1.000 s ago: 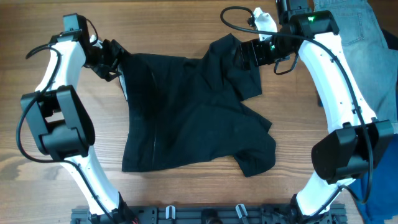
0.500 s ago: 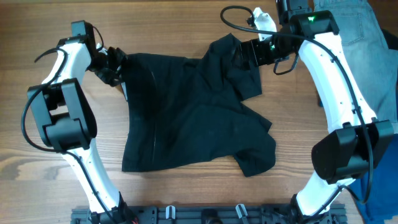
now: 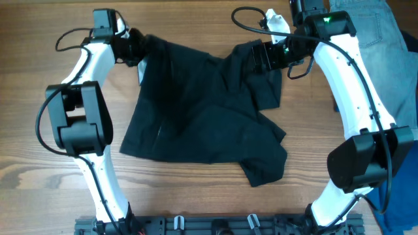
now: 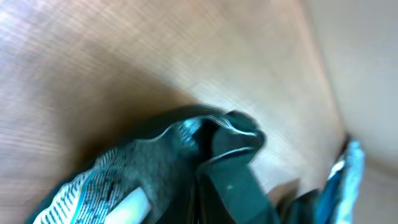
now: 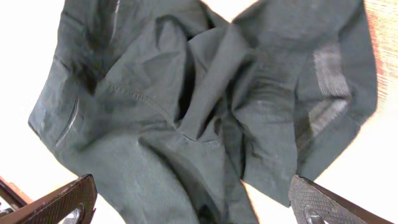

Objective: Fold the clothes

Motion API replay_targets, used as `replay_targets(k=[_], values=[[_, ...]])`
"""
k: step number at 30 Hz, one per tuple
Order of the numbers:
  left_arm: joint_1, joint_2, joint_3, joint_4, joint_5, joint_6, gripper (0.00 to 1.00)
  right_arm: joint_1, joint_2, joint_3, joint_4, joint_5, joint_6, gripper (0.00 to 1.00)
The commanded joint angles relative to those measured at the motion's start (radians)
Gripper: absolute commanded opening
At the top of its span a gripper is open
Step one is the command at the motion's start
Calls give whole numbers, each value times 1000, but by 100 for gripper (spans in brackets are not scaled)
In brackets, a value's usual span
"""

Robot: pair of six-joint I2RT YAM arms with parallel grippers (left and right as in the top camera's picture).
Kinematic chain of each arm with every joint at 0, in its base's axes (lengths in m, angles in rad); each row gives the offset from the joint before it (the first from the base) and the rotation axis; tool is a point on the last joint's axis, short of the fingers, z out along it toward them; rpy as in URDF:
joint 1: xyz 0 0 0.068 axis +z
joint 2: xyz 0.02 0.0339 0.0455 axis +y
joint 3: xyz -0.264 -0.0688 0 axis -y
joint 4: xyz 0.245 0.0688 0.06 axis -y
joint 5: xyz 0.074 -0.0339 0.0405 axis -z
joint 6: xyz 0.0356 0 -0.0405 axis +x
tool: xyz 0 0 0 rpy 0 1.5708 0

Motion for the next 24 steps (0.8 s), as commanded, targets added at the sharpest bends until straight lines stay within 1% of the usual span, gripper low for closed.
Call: replay_targets(k=[1,3,5,7,10,11,13,14,18,24], values=[[3,16,46,69,20,-89,4,2,-6,23,1,-23,9,100],[4,16,52,85,18,-93,4,2,-6,23,5,-23,9,100],[2,16,52,56,26,-92,4,2,-6,23,6,-23,14,100],[0,16,52,-18,29,-91,4,2,-6,22,-1,-3,68,100],[0,16,51,-126,44,-66,4,-2,0,16,-5,56,186,100],[2,16,51,-166,44,-44,9,-8,3,11,-14,61,209,100],[5,16,51,-208,44,-4,9,-19,15,4,-30,60,215,100],[10,16,51,-225,44,9,14,-31,22,-3,-37,60,219,100],[23,16,51,-254,45,18,17,-68,53,-57,-44,51,239,100],[29,16,51,-253,45,18,17,-79,136,-176,-41,6,237,100]])
